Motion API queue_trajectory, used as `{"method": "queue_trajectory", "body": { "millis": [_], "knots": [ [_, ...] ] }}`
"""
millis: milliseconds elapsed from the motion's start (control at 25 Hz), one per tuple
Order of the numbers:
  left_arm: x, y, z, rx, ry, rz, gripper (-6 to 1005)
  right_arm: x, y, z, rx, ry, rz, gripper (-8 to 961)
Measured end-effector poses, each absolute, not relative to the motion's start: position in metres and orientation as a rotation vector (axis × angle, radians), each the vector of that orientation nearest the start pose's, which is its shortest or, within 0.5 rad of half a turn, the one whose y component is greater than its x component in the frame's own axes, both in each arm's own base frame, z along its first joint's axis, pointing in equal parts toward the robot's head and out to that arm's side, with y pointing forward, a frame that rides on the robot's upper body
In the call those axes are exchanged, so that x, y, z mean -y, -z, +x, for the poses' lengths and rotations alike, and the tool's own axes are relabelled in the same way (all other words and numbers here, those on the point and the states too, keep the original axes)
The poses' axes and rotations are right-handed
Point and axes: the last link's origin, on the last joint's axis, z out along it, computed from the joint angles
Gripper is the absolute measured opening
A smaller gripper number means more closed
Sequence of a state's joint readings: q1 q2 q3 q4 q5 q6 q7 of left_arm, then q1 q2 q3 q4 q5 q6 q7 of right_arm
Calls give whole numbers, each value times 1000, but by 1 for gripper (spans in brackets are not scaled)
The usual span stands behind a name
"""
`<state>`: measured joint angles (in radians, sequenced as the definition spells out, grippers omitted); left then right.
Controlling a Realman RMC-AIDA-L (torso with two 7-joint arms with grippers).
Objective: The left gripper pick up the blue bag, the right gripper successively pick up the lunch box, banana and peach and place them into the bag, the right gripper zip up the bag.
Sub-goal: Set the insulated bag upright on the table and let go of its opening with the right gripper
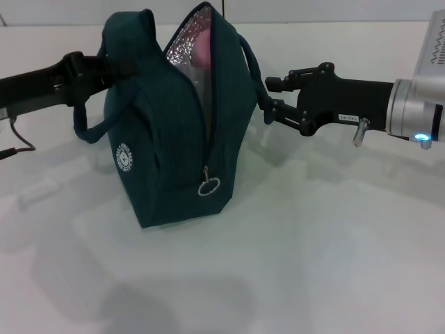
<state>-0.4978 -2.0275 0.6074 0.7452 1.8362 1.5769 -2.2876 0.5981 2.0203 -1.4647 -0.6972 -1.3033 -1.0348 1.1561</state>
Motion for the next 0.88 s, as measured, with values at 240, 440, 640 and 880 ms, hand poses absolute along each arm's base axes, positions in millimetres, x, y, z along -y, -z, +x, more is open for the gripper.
{"method": "queue_trajectory", "body": {
  "millis": [240,440,640,880],
  "knots": [
    [-348,-61,-261,1697,1116,-2213,60,-389,42,179,-114,-639,-2630,283],
    [-349,-61,-260,1695,1118,-2218,60,-390,42,179,-116,-634,-2625,151],
    [-349,-60,-259,1695,1117,-2222,60,-390,42,179,-115,-635,-2624,63],
    [-349,-60,-259,1695,1118,-2223,61,-389,38,179,-83,-644,-2602,57]
  ]
}}
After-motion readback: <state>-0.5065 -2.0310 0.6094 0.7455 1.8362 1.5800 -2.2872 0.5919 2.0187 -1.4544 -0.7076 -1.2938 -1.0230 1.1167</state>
